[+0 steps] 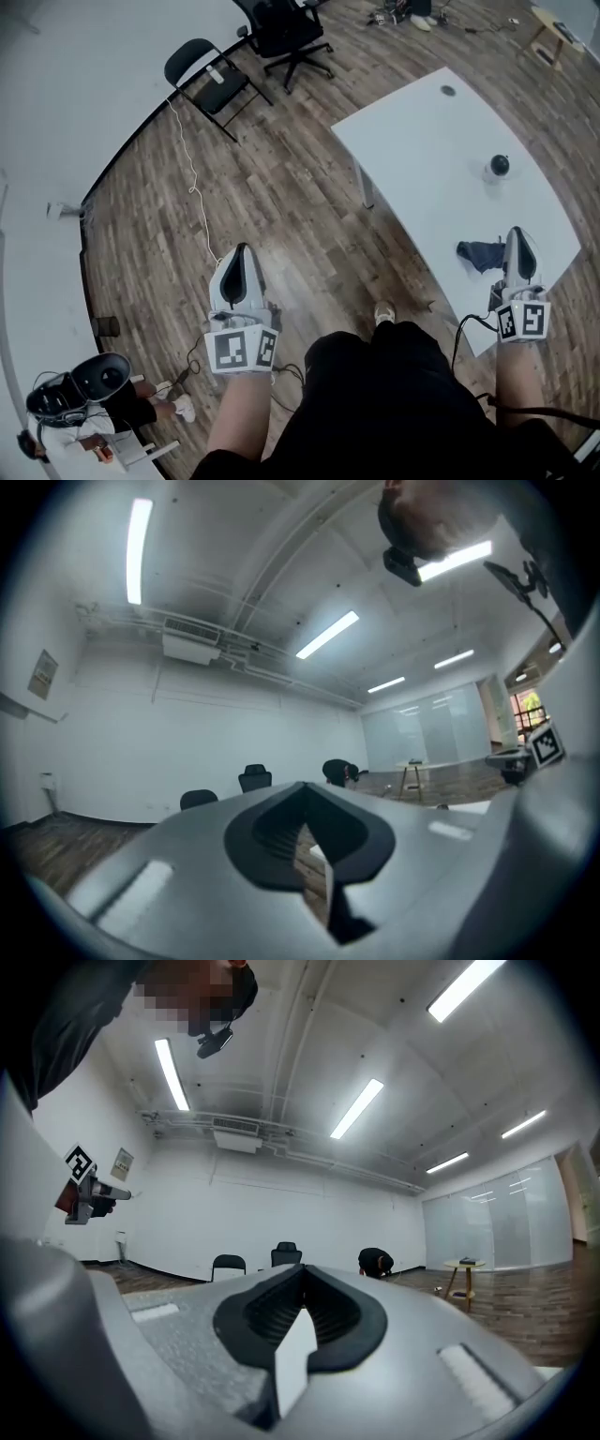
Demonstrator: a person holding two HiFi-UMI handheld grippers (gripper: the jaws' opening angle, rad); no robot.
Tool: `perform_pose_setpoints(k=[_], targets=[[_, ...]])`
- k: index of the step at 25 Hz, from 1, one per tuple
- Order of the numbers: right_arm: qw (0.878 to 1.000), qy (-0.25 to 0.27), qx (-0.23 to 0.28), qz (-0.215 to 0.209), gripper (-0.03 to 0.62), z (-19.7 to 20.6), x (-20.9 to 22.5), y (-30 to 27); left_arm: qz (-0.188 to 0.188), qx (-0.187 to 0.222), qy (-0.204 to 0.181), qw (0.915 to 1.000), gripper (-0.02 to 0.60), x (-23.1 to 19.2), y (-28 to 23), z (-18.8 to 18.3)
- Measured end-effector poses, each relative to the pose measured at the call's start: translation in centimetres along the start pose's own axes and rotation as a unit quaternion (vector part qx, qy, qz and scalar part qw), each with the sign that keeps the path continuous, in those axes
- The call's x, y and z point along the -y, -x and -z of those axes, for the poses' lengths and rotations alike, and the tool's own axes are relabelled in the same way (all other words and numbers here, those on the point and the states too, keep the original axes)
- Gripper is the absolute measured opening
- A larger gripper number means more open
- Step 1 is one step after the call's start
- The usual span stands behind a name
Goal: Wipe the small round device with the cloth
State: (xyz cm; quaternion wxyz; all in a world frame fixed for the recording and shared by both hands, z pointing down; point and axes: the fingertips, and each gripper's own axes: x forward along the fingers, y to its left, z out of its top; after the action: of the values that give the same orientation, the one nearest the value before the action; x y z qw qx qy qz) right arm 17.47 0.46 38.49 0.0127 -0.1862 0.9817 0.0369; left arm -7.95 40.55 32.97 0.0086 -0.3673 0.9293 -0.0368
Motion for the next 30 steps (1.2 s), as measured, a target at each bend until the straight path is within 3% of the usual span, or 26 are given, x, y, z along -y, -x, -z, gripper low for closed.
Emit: perform_pose_setpoints(k=[6,11,15,20,23,27,30], targets=[[0.999,0.021,0.0,0.036,0.002,1.1,0.5,-2.1,0.054,0.019,0.007,0.9983,0.006,-0.1,-7.4,0.5],[0.991,0.045,-0.007,0.129,0.002,2.6,3.2,-1.3,0.119,0.04,0.011,0.992,0.006,0.9,-15.4,2.4],[0.975,0.042,-0.015,0.215,0.002,3.0,4.6,-1.6,0.189,0.05,0.011,0.9806,0.006,1.5,-22.5,2.6],[0.95,0.042,-0.03,0.307,0.002,3.4,4.0,-1.6,0.285,0.048,0.011,0.9573,0.006,4.3,-31.7,3.3],[0.933,0.043,-0.038,0.355,0.002,3.2,2.6,-1.6,0.341,0.047,0.022,0.9387,0.006,7.1,-36.9,3.8],[0.906,0.049,-0.049,0.417,0.002,2.8,1.3,0.1,0.412,0.047,0.026,0.9095,0.006,11.4,-40.5,4.1],[0.881,0.043,-0.058,0.467,0.002,2.6,0.2,2.9,0.473,0.05,0.013,0.8794,0.006,15.8,-41.3,4.3]])
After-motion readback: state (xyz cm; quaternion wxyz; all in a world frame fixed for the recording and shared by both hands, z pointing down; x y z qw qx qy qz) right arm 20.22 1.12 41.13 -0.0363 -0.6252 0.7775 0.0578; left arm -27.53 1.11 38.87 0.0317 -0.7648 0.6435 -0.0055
